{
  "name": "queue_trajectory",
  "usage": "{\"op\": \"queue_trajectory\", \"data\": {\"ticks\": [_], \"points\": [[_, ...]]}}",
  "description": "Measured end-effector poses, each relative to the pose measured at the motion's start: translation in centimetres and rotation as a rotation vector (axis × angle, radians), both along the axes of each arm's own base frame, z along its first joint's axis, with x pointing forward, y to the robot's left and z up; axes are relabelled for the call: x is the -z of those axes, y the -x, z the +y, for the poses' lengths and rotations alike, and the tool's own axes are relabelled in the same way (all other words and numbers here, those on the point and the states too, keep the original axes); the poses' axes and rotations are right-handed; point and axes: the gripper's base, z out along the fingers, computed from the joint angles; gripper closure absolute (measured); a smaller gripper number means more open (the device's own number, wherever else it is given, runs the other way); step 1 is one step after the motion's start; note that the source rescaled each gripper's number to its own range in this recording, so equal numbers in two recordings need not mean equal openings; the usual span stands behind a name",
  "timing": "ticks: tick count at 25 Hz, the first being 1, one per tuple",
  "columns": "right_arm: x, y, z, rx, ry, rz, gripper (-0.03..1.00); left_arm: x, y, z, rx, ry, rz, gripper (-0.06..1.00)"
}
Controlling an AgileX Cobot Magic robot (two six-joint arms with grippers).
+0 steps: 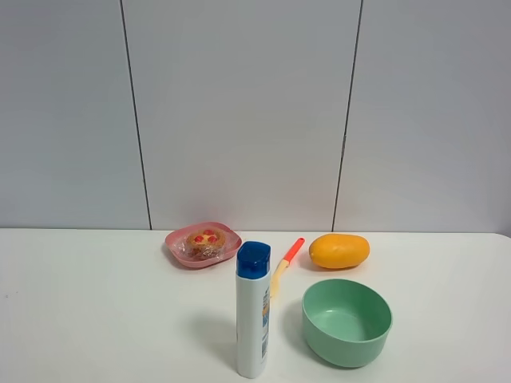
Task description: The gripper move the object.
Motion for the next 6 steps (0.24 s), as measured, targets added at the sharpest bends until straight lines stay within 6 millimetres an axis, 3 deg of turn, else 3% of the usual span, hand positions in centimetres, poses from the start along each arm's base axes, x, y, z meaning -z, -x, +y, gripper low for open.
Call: {"op": "queue_trajectory", "data": {"ticks": [6], "points": [[0.00,0.00,0.00,0.000,0.000,0.000,-0.03,0.00,0.00,0.00,0.000,0.000,0.000,0.16]]}}
